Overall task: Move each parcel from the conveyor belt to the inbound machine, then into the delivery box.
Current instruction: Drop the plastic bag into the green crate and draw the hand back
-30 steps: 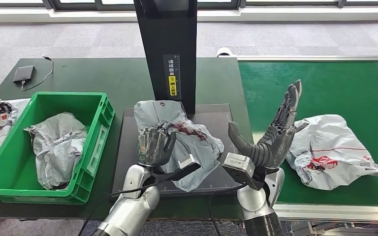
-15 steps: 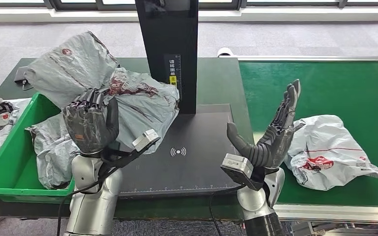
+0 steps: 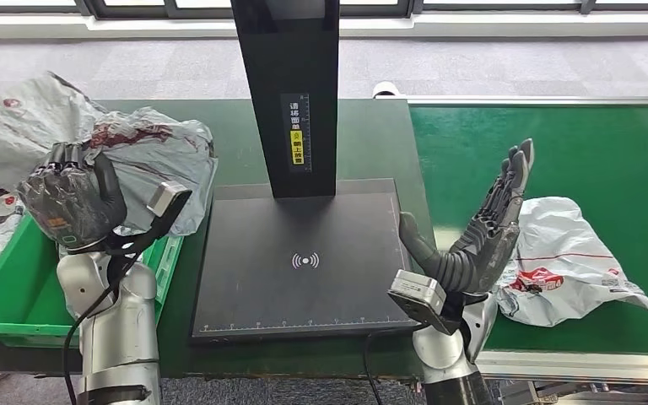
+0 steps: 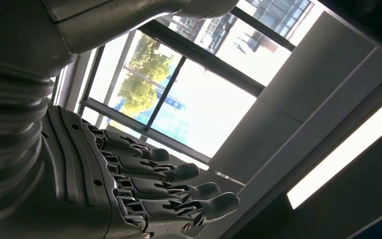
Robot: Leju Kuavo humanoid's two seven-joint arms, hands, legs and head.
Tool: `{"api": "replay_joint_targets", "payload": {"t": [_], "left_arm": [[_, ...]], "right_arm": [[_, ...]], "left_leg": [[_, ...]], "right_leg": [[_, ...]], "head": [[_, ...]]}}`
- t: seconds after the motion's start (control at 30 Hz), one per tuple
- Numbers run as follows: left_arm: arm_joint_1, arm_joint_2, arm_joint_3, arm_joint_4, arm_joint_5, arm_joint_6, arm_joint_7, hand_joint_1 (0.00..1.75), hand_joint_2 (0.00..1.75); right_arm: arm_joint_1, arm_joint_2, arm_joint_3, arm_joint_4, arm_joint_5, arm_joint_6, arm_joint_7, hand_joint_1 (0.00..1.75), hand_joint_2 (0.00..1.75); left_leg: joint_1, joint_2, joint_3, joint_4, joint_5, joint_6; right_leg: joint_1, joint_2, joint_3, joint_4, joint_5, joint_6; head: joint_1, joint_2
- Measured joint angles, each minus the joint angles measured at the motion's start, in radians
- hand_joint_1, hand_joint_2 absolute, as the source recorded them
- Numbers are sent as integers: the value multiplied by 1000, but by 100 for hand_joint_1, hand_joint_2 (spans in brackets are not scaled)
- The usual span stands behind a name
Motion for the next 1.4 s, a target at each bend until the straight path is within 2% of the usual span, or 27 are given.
{"api": "replay_joint_targets", "payload": {"t": [0.13,0.23,0.37,0.53,0.57,0.67,0.7,0.77,0.9,1.27,1.4], "left_arm": [[-79,53,158,154,-59,-1,57,175,175],[-118,81,234,240,-77,-1,102,175,175],[-138,106,281,308,-80,-1,138,175,175],[-142,128,294,345,-88,-1,188,175,175],[-142,131,296,349,-88,-1,191,137,175],[-142,137,300,359,-89,-1,203,6,175],[-142,139,302,361,-89,-1,208,0,175],[-142,140,303,358,-88,-1,211,0,175],[-142,141,305,336,-84,-1,185,0,0],[-144,139,306,289,-84,-1,169,0,0],[-144,136,309,273,-72,-1,132,0,0]], "right_arm": [[16,-2,-4,-26,14,0,8,0,175],[29,-4,-5,-49,24,0,20,0,175],[36,-5,-5,-64,28,4,32,0,175],[36,-6,-5,-69,32,19,45,0,175],[36,-6,-5,-70,32,19,46,0,175],[36,-6,-5,-72,33,21,48,0,175],[36,-6,-5,-72,35,23,49,0,175],[36,-6,-5,-72,38,28,53,0,175],[36,-6,-5,-72,43,31,58,0,175],[37,-6,-8,-72,47,31,66,0,175],[37,-6,-13,-70,46,33,66,0,175]], "left_leg": [[0,1,0,0,0,0],[1,1,0,0,0,-1],[0,1,0,0,0,-1],[0,1,-1,0,0,0],[0,1,-1,0,0,0],[0,0,0,0,0,-1],[0,0,0,0,0,-1],[0,0,0,0,0,-1],[1,0,0,0,0,-1],[0,0,0,0,0,-1],[1,0,0,0,0,-1]], "right_leg": [[0,1,-1,0,0,0],[0,2,-1,1,0,0],[0,2,-1,1,0,0],[0,1,-1,0,0,0],[0,1,-1,0,0,0],[0,1,-1,0,0,0],[0,1,-1,1,0,0],[0,1,-1,1,0,0],[0,1,-1,1,0,0],[0,1,-1,1,0,0],[0,1,-1,1,0,0]], "head": [[0,0],[0,0],[0,0],[0,0],[0,0],[0,0],[0,0],[0,0],[0,0],[0,0],[0,0]]}}
